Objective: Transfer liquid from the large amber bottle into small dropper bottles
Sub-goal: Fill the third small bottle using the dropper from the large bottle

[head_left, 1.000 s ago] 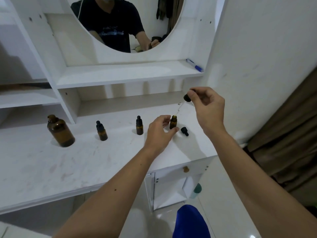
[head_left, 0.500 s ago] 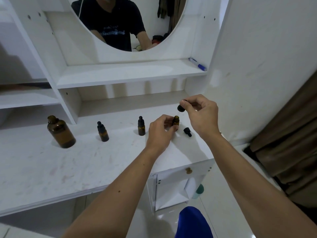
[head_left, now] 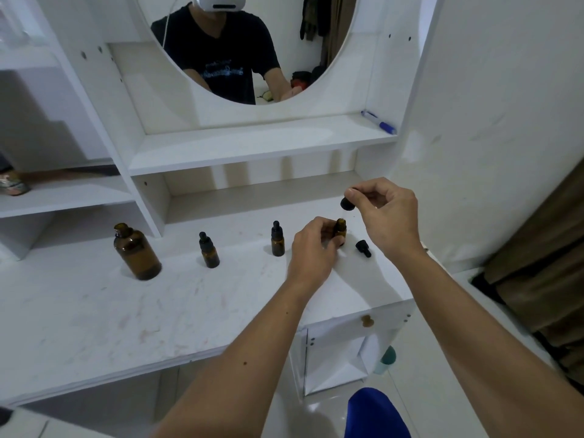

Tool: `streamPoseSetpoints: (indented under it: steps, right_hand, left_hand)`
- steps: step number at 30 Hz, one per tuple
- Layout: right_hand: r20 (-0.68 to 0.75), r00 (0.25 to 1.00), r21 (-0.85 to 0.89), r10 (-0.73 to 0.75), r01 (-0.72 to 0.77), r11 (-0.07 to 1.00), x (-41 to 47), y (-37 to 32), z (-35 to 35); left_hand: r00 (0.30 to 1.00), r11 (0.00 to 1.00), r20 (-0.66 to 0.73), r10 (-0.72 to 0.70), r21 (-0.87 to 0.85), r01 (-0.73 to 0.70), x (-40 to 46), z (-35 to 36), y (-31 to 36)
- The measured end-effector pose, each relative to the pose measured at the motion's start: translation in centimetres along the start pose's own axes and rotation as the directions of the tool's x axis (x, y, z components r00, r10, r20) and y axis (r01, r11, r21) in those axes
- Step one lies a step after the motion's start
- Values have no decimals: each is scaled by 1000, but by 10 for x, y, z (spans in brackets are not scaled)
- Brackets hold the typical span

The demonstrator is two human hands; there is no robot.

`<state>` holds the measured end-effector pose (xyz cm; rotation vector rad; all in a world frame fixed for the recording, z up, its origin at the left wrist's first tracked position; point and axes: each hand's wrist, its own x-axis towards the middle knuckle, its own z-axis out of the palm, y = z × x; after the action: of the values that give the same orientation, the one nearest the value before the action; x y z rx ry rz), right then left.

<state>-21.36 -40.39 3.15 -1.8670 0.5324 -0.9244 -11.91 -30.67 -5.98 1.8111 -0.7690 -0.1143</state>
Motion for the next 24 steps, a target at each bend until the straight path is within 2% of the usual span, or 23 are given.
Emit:
streamPoseSetpoints:
  steps: [15, 20, 24]
  right_hand:
    - [-59, 992, 67, -109, 113, 991, -5, -29, -10]
    - [-24, 988, 84, -154, 156, 984, -12, -43, -6]
    - [19, 991, 155, -134, 130, 979, -25, -58, 15]
  left_hand:
    - [997, 998, -33, -67, -13, 67, -13, -8, 6]
    - [994, 990, 12, -108, -86, 109, -36, -31, 7]
    - [996, 991, 32, -82, -107, 85, -60, -64, -2]
